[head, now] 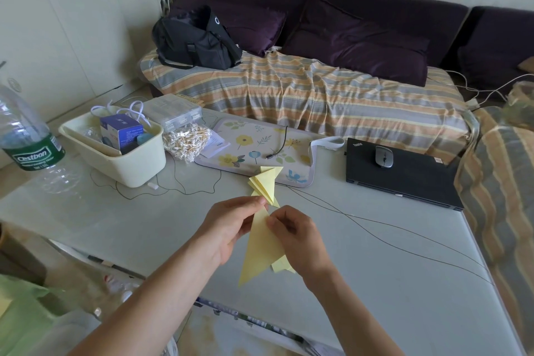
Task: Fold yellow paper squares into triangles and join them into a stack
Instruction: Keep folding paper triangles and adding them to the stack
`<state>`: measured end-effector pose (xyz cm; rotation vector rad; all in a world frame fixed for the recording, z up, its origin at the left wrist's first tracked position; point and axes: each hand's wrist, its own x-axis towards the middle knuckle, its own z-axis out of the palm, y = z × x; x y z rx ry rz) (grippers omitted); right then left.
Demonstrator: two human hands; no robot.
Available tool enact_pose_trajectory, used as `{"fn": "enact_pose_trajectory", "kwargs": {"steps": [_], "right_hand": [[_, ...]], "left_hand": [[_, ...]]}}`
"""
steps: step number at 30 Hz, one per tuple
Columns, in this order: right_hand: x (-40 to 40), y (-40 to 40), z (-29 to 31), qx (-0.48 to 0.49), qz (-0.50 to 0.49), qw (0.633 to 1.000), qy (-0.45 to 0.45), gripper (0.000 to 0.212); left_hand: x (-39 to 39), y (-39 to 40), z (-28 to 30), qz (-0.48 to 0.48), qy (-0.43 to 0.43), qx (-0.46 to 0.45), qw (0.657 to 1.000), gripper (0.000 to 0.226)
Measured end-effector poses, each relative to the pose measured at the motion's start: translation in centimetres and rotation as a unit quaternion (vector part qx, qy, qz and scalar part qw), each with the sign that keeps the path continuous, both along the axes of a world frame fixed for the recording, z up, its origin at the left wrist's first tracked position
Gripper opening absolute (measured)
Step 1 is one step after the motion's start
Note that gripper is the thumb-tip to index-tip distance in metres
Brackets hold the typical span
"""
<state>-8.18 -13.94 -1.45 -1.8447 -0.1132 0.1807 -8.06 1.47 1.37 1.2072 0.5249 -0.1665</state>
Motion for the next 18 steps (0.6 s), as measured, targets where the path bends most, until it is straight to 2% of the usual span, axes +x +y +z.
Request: {"fn": "enact_pose_trajectory", "kwargs": {"steps": [7, 12, 18], "right_hand": [[-0.08, 0.25, 0.16, 0.007, -0.006, 1.000, 0.015, 0.014], [-0.04, 0.23, -0.03, -0.011, -0.019, 1.000, 0.000, 0.014], [0.02, 0.10, -0.25, -0.030, -0.020, 0.999, 0.019, 0.013]], "left_hand": [[-0.06, 0.10, 0.07, 0.026, 0.001, 0.019, 0.999, 0.015], [-0.18, 0.02, -0.35, 0.027, -0.025, 0.110, 0.993, 0.014], [0.26, 0.12, -0.54, 0.017, -0.021, 0.129, 0.991, 0.013]]}}
